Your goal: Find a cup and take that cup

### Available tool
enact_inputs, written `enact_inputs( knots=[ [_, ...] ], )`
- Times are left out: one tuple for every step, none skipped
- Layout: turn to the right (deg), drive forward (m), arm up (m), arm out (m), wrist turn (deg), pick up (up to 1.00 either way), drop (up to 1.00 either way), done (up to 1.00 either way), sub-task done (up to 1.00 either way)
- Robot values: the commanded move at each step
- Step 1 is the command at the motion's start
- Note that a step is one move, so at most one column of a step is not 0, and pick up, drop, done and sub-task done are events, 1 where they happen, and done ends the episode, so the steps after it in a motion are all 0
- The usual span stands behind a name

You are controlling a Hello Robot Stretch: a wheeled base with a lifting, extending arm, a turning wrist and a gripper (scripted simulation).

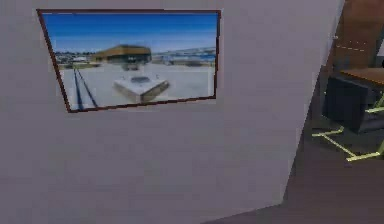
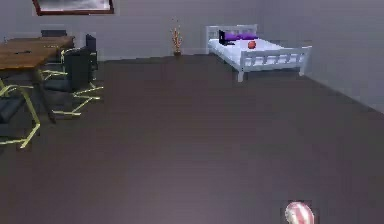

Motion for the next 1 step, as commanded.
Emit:
enact_inputs(
  knots=[
    [45.0, 0.0, 0.0, 0.0, 0.0, 0.0, 0.0, 0.0, 0.0]
  ],
)
